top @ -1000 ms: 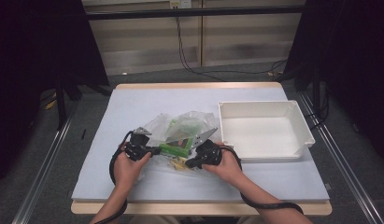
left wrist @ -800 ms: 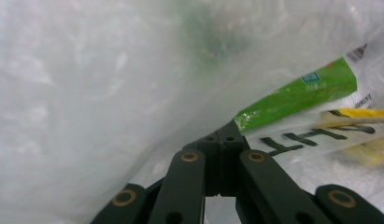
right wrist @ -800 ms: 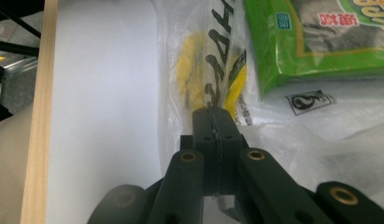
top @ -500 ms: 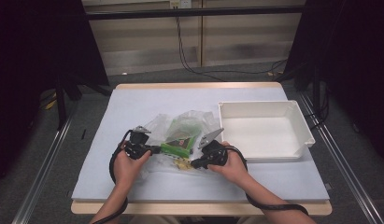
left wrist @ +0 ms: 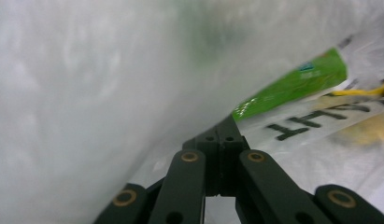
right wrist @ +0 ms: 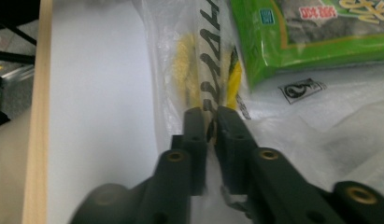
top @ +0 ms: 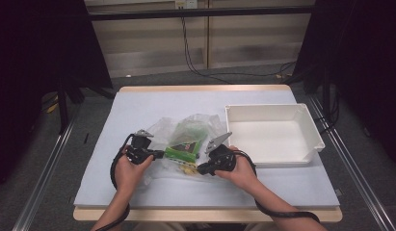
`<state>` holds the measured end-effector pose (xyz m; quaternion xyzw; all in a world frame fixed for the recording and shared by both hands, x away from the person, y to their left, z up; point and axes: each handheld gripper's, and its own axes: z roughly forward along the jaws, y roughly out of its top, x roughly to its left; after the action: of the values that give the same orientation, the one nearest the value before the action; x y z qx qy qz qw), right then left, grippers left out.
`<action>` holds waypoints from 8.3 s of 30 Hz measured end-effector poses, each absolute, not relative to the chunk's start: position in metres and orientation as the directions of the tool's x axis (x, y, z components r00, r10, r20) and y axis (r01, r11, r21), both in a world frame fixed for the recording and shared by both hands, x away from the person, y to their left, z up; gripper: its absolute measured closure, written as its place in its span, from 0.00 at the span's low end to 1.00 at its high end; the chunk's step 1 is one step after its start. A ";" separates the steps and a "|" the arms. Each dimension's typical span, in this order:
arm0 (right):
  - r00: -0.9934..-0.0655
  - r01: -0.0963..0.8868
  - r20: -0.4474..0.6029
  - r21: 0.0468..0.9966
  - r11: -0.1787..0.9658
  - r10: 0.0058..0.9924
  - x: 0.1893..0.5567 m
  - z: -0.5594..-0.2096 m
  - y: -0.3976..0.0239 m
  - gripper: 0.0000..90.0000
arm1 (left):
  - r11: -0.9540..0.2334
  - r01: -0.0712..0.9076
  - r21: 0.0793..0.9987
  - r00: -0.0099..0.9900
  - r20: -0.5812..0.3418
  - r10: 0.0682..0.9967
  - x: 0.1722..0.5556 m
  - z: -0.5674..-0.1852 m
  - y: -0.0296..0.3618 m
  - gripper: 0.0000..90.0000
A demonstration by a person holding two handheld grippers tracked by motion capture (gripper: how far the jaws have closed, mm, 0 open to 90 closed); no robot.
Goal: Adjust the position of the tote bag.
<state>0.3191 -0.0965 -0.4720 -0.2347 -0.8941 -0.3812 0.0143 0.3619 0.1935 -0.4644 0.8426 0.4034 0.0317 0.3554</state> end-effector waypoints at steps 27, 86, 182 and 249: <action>-0.877 0.412 0.168 0.744 0.525 0.450 0.331 -0.455 -0.034 0.54 | -0.446 0.612 0.653 0.718 -0.222 0.660 0.365 -0.435 0.186 0.91; -0.916 0.380 0.211 0.725 0.575 0.340 0.314 -0.487 -0.008 0.98 | -0.498 0.642 0.583 0.696 -0.171 0.697 0.483 -0.451 0.166 1.00; -0.909 0.391 0.190 0.699 0.599 0.372 0.314 -0.473 -0.020 0.98 | -0.521 0.569 0.636 0.794 -0.260 0.550 0.397 -0.430 0.158 1.00; -0.887 0.434 0.215 0.692 0.577 0.409 0.316 -0.478 -0.033 0.95 | -0.483 0.640 0.597 0.743 -0.324 0.585 0.382 -0.411 0.213 1.00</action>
<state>0.3163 -0.0330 -0.4779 -0.2375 -0.8879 -0.3938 0.0158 0.3821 0.2126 -0.4107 0.8603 0.3562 -0.0380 0.3627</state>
